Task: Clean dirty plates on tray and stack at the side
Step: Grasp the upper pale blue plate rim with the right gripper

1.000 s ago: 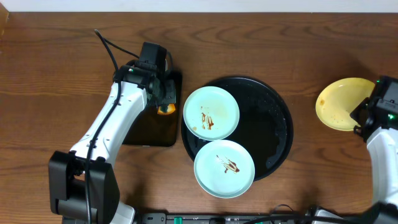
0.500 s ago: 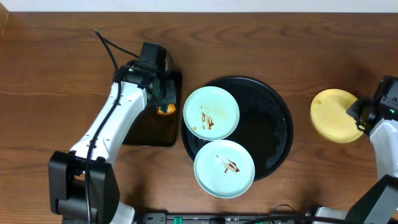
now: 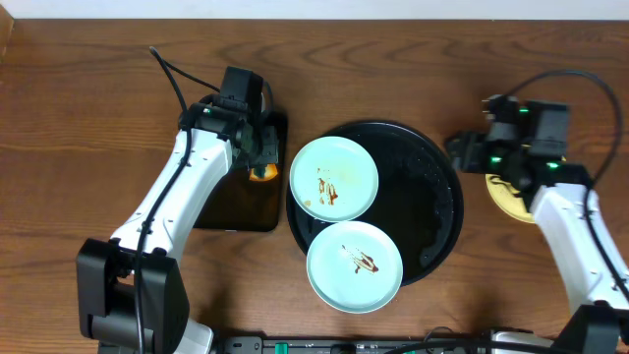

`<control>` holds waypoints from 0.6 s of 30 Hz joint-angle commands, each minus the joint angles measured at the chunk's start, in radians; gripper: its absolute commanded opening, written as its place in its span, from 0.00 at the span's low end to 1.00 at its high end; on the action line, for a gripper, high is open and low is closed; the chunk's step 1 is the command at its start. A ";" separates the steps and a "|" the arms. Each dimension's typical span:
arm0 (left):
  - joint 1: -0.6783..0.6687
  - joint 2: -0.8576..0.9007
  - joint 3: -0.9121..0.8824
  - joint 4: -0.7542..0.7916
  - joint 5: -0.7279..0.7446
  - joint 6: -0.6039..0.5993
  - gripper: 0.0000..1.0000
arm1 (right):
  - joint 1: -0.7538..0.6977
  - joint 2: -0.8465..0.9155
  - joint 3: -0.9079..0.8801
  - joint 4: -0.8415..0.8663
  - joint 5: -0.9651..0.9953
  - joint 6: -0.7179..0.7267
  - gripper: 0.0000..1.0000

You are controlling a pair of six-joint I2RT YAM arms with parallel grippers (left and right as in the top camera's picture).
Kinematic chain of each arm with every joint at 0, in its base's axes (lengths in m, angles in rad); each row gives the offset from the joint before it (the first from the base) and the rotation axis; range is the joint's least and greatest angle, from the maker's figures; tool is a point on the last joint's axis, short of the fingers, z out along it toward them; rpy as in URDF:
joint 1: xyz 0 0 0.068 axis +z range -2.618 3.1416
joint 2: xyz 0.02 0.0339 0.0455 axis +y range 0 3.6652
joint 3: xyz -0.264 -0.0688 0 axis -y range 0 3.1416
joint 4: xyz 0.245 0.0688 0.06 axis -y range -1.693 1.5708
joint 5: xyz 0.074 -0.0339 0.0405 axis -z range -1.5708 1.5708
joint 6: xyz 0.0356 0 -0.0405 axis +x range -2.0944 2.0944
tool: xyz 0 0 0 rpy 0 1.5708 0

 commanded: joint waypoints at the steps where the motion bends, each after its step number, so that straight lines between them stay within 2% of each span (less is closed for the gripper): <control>1: -0.005 -0.005 0.006 0.008 0.049 0.010 0.08 | 0.092 0.058 0.011 0.007 -0.001 -0.017 0.60; 7: -0.055 -0.005 0.002 0.031 0.062 0.010 0.08 | 0.213 0.191 0.011 0.063 -0.002 0.058 0.58; 14: -0.141 0.010 -0.031 0.090 0.061 0.009 0.08 | 0.288 0.310 0.011 0.122 -0.002 0.102 0.56; 18: -0.187 0.048 -0.031 0.114 0.061 0.009 0.08 | 0.317 0.366 0.011 0.135 -0.002 0.133 0.44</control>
